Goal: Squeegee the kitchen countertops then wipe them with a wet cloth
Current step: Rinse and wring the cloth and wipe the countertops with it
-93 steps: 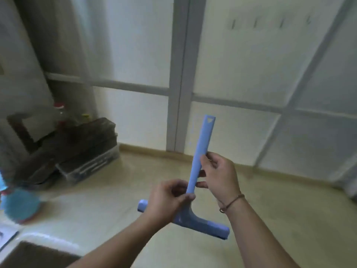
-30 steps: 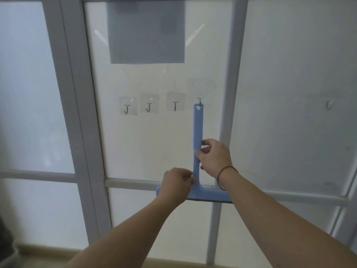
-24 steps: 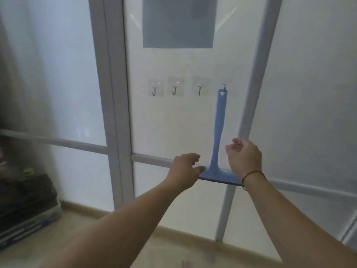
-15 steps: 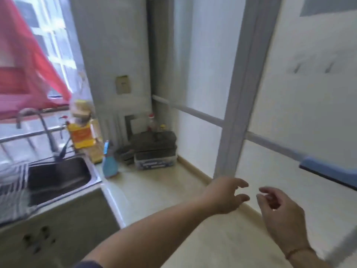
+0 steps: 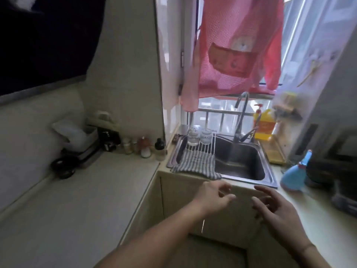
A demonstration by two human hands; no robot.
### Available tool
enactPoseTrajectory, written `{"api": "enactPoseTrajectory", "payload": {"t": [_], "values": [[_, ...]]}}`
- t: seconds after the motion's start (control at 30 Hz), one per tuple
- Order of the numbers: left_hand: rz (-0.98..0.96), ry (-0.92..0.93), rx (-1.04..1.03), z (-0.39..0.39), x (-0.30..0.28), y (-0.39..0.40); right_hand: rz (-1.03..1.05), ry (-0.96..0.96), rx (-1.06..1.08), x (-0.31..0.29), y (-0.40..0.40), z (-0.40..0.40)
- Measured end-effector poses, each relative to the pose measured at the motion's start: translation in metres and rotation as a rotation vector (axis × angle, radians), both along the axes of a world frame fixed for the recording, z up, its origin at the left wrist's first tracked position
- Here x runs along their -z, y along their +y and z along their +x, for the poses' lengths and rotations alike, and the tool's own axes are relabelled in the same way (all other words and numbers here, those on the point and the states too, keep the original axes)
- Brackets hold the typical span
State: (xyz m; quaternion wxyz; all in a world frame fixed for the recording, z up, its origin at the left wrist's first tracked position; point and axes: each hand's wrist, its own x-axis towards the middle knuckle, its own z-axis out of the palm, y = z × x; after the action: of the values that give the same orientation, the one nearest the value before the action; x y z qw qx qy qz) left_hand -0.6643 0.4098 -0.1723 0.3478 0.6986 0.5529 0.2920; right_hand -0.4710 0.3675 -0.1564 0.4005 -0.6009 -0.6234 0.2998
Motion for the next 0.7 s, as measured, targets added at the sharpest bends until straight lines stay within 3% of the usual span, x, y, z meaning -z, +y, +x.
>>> {"api": "enactPoseTrajectory", "payload": {"t": [0.13, 0.27, 0.47, 0.7], "values": [[-0.059, -0.016, -0.180, -0.100, 0.022, 0.039, -0.074, 0.023, -0.163, 0.031, 0.069, -0.096], [-0.116, -0.050, -0.317, -0.151, 0.049, 0.075, -0.181, 0.050, -0.194, 0.062, 0.121, -0.135], [-0.180, -0.018, -0.420, -0.163, 0.081, 0.146, -0.296, 0.048, -0.151, 0.103, 0.201, -0.131], [-0.315, 0.126, -0.512, -0.150, 0.129, 0.256, -0.358, -0.120, -0.042, 0.170, 0.334, -0.090]]}}
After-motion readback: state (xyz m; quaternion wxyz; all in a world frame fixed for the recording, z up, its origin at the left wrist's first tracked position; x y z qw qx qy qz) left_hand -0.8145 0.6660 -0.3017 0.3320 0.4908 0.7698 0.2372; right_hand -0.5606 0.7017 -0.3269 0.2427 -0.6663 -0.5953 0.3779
